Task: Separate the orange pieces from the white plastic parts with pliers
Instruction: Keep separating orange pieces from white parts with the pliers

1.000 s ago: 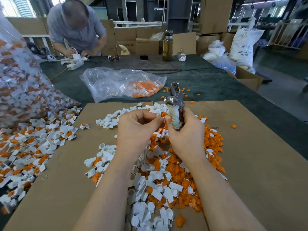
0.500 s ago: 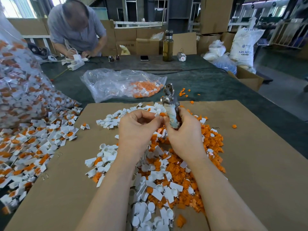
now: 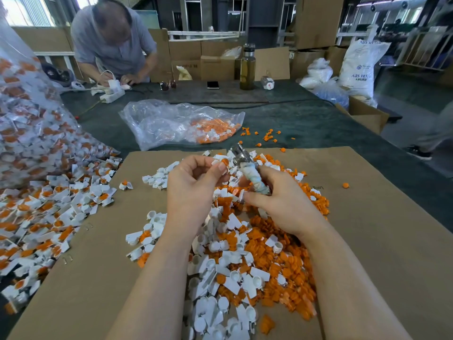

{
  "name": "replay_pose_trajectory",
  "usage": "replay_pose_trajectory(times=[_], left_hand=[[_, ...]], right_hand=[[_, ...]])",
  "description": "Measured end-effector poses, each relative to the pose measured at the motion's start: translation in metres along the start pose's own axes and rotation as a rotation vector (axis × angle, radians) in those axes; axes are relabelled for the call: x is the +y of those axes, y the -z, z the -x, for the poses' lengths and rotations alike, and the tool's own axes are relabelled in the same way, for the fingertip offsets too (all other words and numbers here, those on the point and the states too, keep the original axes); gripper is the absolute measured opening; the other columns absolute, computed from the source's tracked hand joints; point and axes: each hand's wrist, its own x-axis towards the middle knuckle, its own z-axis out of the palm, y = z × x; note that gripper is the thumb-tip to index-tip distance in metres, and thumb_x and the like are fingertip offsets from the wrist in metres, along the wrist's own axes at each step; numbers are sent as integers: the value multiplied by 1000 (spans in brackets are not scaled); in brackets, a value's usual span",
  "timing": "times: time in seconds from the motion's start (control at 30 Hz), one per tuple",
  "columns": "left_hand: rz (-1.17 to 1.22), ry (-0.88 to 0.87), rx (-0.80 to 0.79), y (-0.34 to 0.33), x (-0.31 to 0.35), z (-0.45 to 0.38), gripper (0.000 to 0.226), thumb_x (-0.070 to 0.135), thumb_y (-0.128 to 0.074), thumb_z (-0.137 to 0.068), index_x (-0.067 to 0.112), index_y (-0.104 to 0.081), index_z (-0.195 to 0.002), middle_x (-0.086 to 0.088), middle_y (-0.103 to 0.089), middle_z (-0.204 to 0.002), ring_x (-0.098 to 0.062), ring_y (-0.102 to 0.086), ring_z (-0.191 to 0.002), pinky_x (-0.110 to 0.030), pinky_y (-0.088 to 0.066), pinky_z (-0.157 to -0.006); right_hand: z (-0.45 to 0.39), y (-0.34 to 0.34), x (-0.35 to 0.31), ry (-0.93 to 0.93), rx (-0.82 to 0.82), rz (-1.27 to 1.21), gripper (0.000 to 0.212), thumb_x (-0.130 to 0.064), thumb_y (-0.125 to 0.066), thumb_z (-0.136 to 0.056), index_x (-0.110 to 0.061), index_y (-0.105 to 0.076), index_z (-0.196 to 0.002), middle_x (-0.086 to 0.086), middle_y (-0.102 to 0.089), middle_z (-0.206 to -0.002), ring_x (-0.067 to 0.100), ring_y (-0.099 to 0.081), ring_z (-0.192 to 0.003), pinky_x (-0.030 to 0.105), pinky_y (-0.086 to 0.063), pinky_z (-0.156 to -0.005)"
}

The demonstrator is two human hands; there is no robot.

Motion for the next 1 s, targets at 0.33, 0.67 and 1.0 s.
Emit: replay_pose_trajectory(times=[0.33,0.67,1.0], left_hand=[[-2,-46,-49,2,0,1,11,4,-69,-89,12,-67,-82,5,-71,-65,-6,-70,-63,-13,-52,-61],[20,-26,-55,3,-2,-1,12,3,-69,-89,12,-66,-82,6,-70,-66,-6,-69,-62,-14,-52,-61],[12,2,-61,5,-5,-4,9,5,-68,-89,11,-67,-83,6,-71,-67,-6,-69,-64,-16,-54,-63]], right_hand=[[0,-1,2,-13,-127,14,10,-22,-67,-89,-23,-61,-97,-11,-60,-82,-2,-58,-70,12,-42,-56],[-1,-4,2,26,-127,109,13,-12,-60,-91,-13,-63,-103,-8,-56,-76,-5,-50,-62,18,-39,-54],[-2,-8,1,26,-85,202,7,-14,-59,-90,-12,-61,-97,4,-61,-80,11,-56,-66,37,-50,-62]])
